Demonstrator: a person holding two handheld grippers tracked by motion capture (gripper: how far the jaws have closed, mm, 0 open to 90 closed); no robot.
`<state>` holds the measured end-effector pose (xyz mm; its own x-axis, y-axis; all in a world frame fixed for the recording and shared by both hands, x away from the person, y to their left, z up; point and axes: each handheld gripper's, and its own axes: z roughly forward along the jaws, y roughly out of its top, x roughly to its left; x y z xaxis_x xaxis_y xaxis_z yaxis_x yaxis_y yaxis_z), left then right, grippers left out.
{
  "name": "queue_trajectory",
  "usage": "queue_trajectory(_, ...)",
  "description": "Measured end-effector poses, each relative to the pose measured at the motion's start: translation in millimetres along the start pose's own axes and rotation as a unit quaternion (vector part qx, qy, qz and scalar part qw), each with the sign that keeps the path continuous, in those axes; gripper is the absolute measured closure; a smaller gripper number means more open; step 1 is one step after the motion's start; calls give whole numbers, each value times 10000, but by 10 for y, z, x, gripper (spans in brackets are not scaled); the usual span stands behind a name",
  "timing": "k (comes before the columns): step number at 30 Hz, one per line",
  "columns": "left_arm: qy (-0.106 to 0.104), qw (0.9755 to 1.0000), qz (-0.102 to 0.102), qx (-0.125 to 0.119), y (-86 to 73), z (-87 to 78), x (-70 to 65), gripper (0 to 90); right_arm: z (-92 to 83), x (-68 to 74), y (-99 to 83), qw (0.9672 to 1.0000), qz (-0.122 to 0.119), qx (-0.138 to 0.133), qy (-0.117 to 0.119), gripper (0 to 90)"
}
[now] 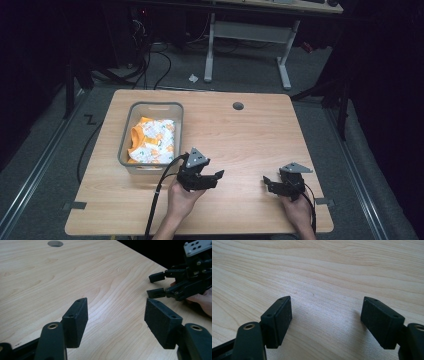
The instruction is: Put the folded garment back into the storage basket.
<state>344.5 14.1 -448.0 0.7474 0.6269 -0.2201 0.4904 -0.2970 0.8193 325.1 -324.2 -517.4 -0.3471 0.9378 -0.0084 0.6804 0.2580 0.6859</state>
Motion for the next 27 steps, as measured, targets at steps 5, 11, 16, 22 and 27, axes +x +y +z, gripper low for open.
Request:
queue_trajectory(5,40,10000,-51,34,-42,43,22,358,0,0,0,10000,0,-1,2,252)
queue_trajectory(11,151,9997,-4,191,-109,101,42,358,-1,0,0,10000,1,5,4,252)
queue_trajectory(16,137,9996,-73,216,-141,127,60,358,0,-2,0,10000,-8,-1,1,252)
queue_trajectory(22,163,9994,-124,263,-186,164,81,358,0,-2,1,10000,-10,-3,5,252)
queue_trajectory(27,223,9991,-145,335,-222,208,106,359,0,-2,1,10000,-9,-2,5,252)
